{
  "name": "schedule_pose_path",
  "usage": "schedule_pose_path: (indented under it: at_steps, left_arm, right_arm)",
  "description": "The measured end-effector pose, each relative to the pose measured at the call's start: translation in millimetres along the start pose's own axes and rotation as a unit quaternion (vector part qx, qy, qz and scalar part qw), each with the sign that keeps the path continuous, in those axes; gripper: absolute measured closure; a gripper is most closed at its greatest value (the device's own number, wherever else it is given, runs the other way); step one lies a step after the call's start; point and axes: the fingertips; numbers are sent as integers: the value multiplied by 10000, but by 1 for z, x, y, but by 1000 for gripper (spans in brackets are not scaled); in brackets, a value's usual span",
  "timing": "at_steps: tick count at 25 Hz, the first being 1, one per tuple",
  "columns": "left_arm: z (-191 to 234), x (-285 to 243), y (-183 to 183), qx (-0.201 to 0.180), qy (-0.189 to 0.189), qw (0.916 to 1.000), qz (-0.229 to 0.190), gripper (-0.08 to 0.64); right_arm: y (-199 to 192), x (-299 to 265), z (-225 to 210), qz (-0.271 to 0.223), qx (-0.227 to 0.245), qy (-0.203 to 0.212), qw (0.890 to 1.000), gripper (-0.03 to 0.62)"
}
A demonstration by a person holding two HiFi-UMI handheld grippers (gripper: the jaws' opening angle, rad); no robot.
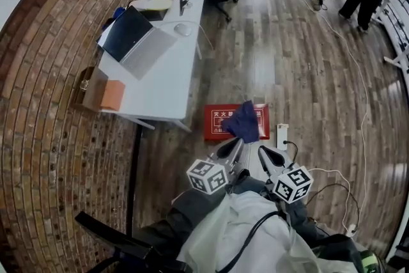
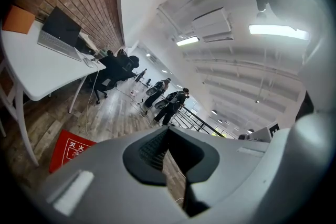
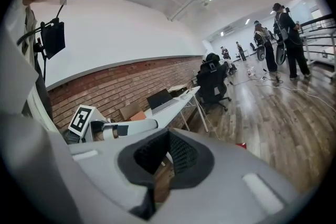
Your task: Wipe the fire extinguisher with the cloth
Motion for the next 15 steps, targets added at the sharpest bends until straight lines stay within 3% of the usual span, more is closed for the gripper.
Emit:
schedule_pose_path:
  at_steps: [15]
  left_arm:
    - [-13,-3,-11,80,-56,10000,-21,561]
  right_arm:
    - [-7,20,-10,32,-110,-73,9999,591]
Point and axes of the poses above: the fingertips, and each gripper's own axes: x backward along the fingers, z to its left, y out of its top, and after that the axes turned 7 degrees about -z, right-handed
